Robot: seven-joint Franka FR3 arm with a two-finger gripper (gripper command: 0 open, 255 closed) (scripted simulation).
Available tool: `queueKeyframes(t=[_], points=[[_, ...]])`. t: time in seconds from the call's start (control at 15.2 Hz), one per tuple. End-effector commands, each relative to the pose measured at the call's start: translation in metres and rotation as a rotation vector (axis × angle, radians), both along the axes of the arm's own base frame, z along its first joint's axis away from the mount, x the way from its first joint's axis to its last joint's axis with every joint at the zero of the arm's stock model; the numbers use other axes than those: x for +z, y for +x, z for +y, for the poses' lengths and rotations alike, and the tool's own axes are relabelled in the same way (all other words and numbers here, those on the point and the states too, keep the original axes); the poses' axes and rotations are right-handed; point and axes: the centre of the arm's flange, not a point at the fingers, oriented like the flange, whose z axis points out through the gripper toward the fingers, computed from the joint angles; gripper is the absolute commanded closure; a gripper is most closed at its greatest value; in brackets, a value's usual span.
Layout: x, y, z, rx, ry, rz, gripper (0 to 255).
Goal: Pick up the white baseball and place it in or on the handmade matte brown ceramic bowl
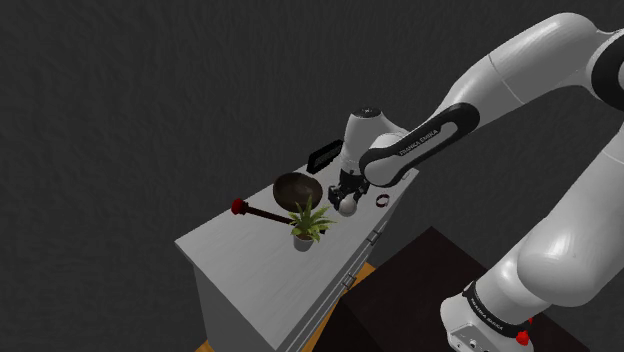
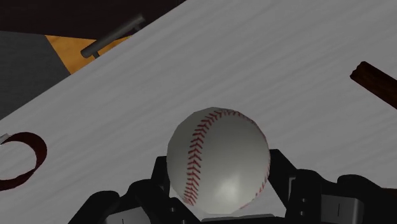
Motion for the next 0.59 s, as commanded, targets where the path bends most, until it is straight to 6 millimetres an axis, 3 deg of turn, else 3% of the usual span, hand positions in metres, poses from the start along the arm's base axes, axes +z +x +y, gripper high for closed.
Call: queueKeyframes(t=[0.0,0.53], points=[[0.011,0.001,0.0,0.0,0.0,0.0,255],[0.053,0.001,0.0,0.0,0.0,0.0,255]])
